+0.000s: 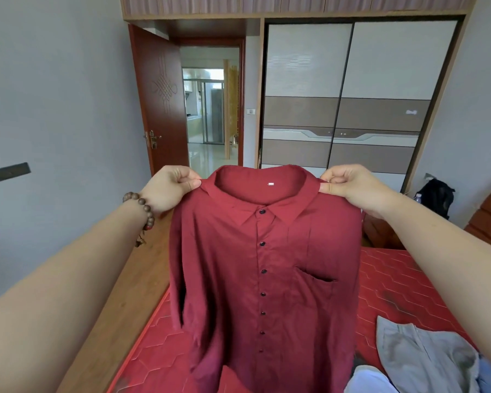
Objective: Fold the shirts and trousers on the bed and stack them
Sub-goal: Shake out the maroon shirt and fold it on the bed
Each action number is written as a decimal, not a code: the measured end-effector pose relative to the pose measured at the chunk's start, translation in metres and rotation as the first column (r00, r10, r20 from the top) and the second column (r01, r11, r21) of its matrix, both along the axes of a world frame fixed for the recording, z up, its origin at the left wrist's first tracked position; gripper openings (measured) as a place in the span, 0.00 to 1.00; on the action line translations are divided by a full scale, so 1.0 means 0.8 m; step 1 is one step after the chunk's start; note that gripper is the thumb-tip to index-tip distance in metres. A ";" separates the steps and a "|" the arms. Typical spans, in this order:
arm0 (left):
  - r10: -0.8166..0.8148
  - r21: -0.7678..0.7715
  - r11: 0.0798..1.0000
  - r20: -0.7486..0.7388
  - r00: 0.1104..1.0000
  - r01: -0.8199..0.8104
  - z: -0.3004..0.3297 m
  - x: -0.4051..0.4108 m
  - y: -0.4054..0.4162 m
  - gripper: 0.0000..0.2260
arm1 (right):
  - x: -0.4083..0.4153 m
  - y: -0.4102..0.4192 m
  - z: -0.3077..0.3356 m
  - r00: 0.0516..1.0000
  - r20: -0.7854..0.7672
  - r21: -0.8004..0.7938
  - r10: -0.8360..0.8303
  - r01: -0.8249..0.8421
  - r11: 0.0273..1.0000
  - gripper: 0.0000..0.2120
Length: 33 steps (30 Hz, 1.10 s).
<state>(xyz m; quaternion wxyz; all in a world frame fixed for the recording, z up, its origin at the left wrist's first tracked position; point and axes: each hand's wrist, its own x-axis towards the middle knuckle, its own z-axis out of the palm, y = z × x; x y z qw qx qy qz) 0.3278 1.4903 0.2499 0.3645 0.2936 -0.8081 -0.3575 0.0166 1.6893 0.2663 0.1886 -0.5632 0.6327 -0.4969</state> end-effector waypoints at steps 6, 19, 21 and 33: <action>-0.105 0.500 0.835 -0.264 0.959 0.229 0.009 -0.008 0.017 0.07 | -0.003 0.000 0.003 0.940 0.329 0.003 0.084 -0.090 0.996 0.04; -0.314 0.511 0.720 -0.363 0.877 0.469 -0.027 -0.010 0.018 0.23 | 0.015 0.015 -0.030 0.859 0.482 0.139 0.170 -0.267 0.954 0.16; -0.205 0.553 0.757 -0.305 0.930 0.349 -0.033 -0.016 0.019 0.16 | 0.024 0.008 -0.035 0.861 0.508 0.137 0.014 -0.097 0.986 0.07; 0.480 0.100 0.876 -0.276 0.833 -0.472 -0.054 -0.132 0.130 0.18 | 0.117 -0.049 -0.085 0.767 0.350 -0.292 -0.537 0.634 0.716 0.10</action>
